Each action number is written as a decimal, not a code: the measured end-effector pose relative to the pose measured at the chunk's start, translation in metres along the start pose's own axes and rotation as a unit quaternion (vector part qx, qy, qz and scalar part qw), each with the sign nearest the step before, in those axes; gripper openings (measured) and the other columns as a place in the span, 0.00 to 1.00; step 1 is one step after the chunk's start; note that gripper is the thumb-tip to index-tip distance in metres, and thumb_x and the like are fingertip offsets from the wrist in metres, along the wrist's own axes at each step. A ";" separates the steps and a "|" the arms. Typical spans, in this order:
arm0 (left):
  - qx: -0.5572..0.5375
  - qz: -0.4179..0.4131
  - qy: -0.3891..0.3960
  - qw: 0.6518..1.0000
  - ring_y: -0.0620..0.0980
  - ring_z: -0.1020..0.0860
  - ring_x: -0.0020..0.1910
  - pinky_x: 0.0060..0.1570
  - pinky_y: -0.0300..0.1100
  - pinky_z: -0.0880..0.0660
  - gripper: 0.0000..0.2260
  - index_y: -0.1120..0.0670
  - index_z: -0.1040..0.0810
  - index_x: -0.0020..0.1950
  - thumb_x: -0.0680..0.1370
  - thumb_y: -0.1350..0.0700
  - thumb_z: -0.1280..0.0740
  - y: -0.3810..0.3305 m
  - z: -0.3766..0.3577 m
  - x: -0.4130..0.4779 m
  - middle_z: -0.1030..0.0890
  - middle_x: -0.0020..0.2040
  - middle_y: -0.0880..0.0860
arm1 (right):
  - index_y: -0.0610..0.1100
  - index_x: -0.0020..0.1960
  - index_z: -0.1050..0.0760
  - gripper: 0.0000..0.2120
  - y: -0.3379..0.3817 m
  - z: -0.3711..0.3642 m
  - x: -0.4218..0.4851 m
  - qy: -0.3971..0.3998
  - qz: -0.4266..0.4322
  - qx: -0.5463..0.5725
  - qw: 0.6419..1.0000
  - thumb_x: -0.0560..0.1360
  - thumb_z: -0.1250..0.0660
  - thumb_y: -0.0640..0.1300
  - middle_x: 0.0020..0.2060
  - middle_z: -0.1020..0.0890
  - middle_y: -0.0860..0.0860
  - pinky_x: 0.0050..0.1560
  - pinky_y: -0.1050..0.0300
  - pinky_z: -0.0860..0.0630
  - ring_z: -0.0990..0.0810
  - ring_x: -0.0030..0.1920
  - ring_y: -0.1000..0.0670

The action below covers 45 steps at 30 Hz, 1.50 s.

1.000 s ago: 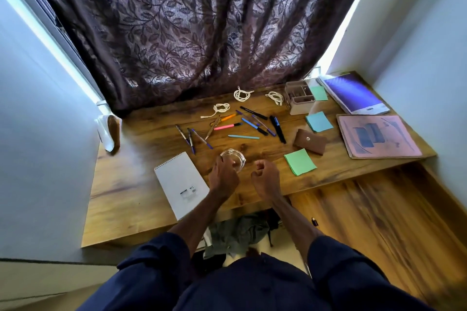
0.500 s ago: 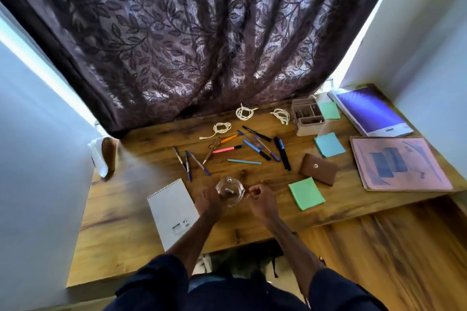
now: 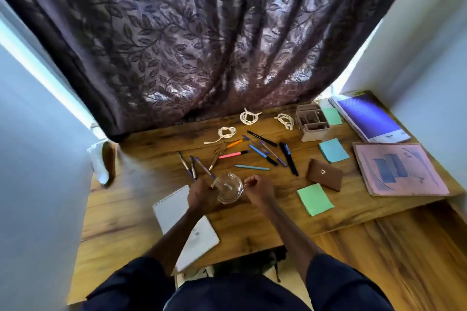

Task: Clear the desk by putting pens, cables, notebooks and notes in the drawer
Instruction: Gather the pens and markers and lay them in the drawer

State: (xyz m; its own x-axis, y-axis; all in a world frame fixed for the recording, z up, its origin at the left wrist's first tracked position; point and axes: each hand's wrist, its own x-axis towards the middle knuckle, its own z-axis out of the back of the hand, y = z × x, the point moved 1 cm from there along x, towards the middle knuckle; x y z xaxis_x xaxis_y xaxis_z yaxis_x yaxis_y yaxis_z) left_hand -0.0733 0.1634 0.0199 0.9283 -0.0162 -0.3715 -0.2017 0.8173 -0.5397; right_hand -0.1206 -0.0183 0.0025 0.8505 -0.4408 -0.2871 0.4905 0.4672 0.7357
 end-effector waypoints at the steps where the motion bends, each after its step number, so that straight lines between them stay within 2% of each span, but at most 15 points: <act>1: -0.005 0.005 -0.005 1.000 0.59 0.18 0.46 0.34 0.42 0.32 0.09 0.59 0.17 0.47 0.75 0.54 0.30 0.008 0.010 0.002 0.17 0.44 0.57 | 0.43 0.50 0.16 0.06 0.009 -0.009 0.001 0.005 0.008 -0.013 1.000 0.73 0.29 0.39 0.46 0.14 0.51 0.38 0.75 0.32 0.17 0.46 0.53; 3: -0.011 0.013 -0.019 1.000 0.62 0.19 0.44 0.35 0.44 0.31 0.09 0.61 0.19 0.43 0.74 0.55 0.31 0.027 0.028 0.005 0.18 0.40 0.60 | 0.43 0.49 0.16 0.07 0.024 -0.030 0.002 0.015 0.014 -0.031 0.999 0.73 0.30 0.39 0.46 0.14 0.51 0.46 0.67 0.27 0.16 0.48 0.51; 6: -0.010 0.047 -0.041 0.998 0.65 0.24 0.34 0.32 0.48 0.28 0.16 0.65 0.25 0.31 0.73 0.54 0.30 0.075 0.055 0.013 0.30 0.34 0.67 | 0.46 0.47 0.16 0.07 0.050 -0.075 -0.001 0.044 0.038 -0.044 0.997 0.71 0.30 0.41 0.45 0.13 0.51 0.52 0.57 0.21 0.16 0.49 0.50; 11: -0.088 0.176 -0.074 0.978 0.57 0.19 0.31 0.29 0.41 0.32 0.16 0.62 0.20 0.31 0.69 0.50 0.30 0.160 0.097 0.016 0.22 0.27 0.59 | 0.40 0.45 0.16 0.05 0.094 -0.145 -0.015 0.107 0.064 -0.038 0.991 0.71 0.30 0.37 0.43 0.14 0.48 0.45 0.62 0.27 0.18 0.46 0.51; 15: -0.158 0.263 -0.130 0.943 0.61 0.17 0.40 0.34 0.42 0.30 0.12 0.61 0.20 0.35 0.69 0.51 0.27 0.205 0.132 0.019 0.17 0.37 0.61 | 0.42 0.42 0.16 0.05 0.115 -0.189 -0.018 0.143 0.098 -0.058 0.983 0.68 0.30 0.36 0.41 0.14 0.46 0.48 0.54 0.19 0.16 0.45 0.47; 18: -0.181 0.321 -0.152 0.917 0.64 0.18 0.48 0.41 0.46 0.23 0.14 0.63 0.18 0.46 0.69 0.53 0.27 0.232 0.151 0.026 0.16 0.48 0.63 | 0.42 0.43 0.16 0.07 0.128 -0.207 -0.017 0.157 0.113 -0.076 0.978 0.69 0.31 0.37 0.40 0.14 0.47 0.46 0.55 0.20 0.16 0.44 0.48; 22: -0.226 0.366 -0.186 0.883 0.65 0.18 0.51 0.46 0.48 0.23 0.14 0.64 0.18 0.48 0.68 0.56 0.26 0.252 0.165 0.032 0.17 0.50 0.64 | 0.46 0.43 0.17 0.06 0.134 -0.218 -0.012 0.174 0.116 -0.115 0.971 0.70 0.30 0.38 0.40 0.15 0.51 0.43 0.60 0.23 0.17 0.43 0.52; 25: -0.256 0.372 -0.205 0.868 0.63 0.17 0.50 0.42 0.46 0.25 0.09 0.64 0.19 0.42 0.69 0.58 0.26 0.253 0.169 0.037 0.20 0.40 0.61 | 0.48 0.43 0.17 0.05 0.133 -0.221 -0.003 0.170 0.105 -0.134 0.971 0.71 0.30 0.39 0.41 0.15 0.53 0.43 0.60 0.23 0.17 0.44 0.52; 29: -0.257 0.388 -0.227 0.856 0.64 0.17 0.51 0.41 0.44 0.30 0.15 0.68 0.17 0.48 0.70 0.57 0.26 0.253 0.171 0.047 0.16 0.49 0.65 | 0.47 0.46 0.16 0.05 0.131 -0.223 0.007 0.166 0.091 -0.153 0.970 0.73 0.31 0.40 0.43 0.15 0.53 0.39 0.63 0.29 0.18 0.46 0.53; 34: -0.266 0.391 -0.246 0.846 0.63 0.17 0.51 0.41 0.44 0.30 0.14 0.66 0.17 0.44 0.71 0.54 0.25 0.256 0.166 0.049 0.17 0.46 0.65 | 0.44 0.45 0.16 0.05 0.123 -0.222 0.016 0.168 0.087 -0.142 0.972 0.72 0.30 0.38 0.42 0.14 0.50 0.42 0.63 0.28 0.17 0.46 0.51; 35: -0.270 0.383 -0.253 0.846 0.63 0.17 0.51 0.42 0.45 0.29 0.15 0.66 0.18 0.44 0.71 0.52 0.25 0.257 0.164 0.049 0.17 0.45 0.64 | 0.44 0.46 0.17 0.05 0.122 -0.221 0.018 0.172 0.088 -0.139 0.971 0.72 0.30 0.37 0.43 0.15 0.50 0.43 0.62 0.27 0.17 0.45 0.50; 38: -0.262 0.392 -0.255 0.844 0.65 0.19 0.55 0.51 0.50 0.23 0.26 0.67 0.18 0.54 0.71 0.44 0.26 0.261 0.155 0.050 0.17 0.55 0.65 | 0.44 0.45 0.17 0.06 0.120 -0.217 0.020 0.167 0.101 -0.126 0.973 0.72 0.30 0.36 0.42 0.14 0.49 0.44 0.61 0.25 0.17 0.44 0.51; 40: -0.253 0.396 -0.251 0.846 0.65 0.21 0.58 0.56 0.52 0.25 0.30 0.66 0.19 0.58 0.72 0.39 0.29 0.259 0.143 0.048 0.18 0.58 0.65 | 0.45 0.44 0.17 0.06 0.117 -0.212 0.021 0.155 0.109 -0.109 0.976 0.72 0.30 0.36 0.42 0.15 0.50 0.44 0.60 0.23 0.17 0.44 0.51; 43: -0.222 0.352 -0.254 0.873 0.63 0.19 0.51 0.49 0.50 0.26 0.28 0.62 0.19 0.55 0.74 0.37 0.34 0.236 0.125 0.036 0.16 0.50 0.62 | 0.45 0.43 0.18 0.06 0.109 -0.201 0.021 0.134 0.118 -0.078 0.981 0.72 0.31 0.35 0.39 0.16 0.51 0.44 0.60 0.23 0.18 0.41 0.52; 45: -0.201 0.299 -0.225 0.905 0.60 0.18 0.44 0.43 0.48 0.25 0.22 0.59 0.18 0.45 0.76 0.40 0.35 0.216 0.113 0.032 0.17 0.39 0.58 | 0.44 0.42 0.18 0.06 0.101 -0.189 0.019 0.104 0.110 -0.059 0.987 0.71 0.30 0.35 0.38 0.17 0.52 0.42 0.64 0.26 0.19 0.40 0.53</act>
State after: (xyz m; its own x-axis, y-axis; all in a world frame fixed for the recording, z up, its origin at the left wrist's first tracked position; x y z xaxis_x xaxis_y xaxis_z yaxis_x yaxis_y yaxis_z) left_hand -0.0520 0.4042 -0.0234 0.6310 0.6697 -0.3916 -0.7233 0.3254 -0.6091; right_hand -0.0190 0.1650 -0.0450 0.9537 -0.1572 -0.2564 0.2971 0.6260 0.7210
